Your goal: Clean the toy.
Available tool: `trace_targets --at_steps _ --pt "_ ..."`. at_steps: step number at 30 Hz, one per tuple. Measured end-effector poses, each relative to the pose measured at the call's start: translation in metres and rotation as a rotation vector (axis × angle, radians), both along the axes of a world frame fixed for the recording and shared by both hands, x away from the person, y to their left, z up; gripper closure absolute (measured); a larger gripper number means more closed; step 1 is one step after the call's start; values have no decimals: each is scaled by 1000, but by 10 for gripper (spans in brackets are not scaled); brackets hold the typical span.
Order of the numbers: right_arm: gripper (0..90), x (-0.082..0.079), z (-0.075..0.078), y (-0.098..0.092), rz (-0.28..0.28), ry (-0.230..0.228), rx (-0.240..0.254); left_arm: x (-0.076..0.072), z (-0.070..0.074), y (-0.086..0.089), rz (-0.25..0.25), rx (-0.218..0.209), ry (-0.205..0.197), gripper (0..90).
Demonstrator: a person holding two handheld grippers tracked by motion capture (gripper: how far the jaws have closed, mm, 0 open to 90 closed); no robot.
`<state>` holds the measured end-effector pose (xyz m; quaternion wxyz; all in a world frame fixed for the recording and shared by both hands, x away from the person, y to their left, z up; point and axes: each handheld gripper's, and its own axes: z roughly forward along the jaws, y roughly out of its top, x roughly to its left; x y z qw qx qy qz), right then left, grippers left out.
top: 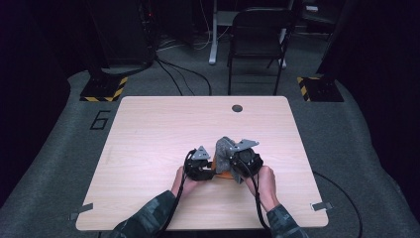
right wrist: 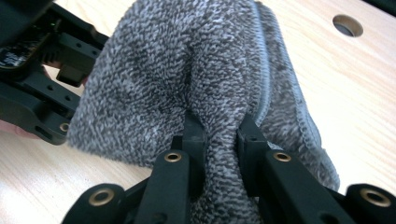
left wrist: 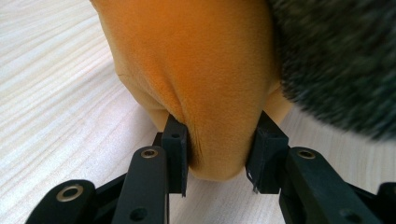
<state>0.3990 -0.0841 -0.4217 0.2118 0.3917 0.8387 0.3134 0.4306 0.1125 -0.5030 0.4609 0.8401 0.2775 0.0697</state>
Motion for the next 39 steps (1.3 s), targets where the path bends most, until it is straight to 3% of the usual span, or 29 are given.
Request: trace_targets --at_steps 10,17,27,31,35,36,37,39 --pt "777 6 -7 -36 -83 44 6 0 0 0 3 -5 8 639" --pt "778 19 -22 -60 -159 93 1 1 -1 0 2 -12 13 640" --pt "777 33 -44 -70 -203 139 -11 1 -1 0 -4 -16 12 639" --pt "777 39 -54 -72 -230 176 -20 1 -1 0 -5 -16 11 639" --pt "775 48 -74 -76 -242 214 -49 1 -1 0 -8 -12 12 639" --pt "775 49 -74 -75 -251 218 -35 1 -1 0 -4 -14 11 639" --pt "775 50 -74 -75 -239 208 -57 1 -1 0 -3 -10 11 639" --pt "776 48 -72 -74 -243 211 -56 1 0 1 -8 -9 17 639"
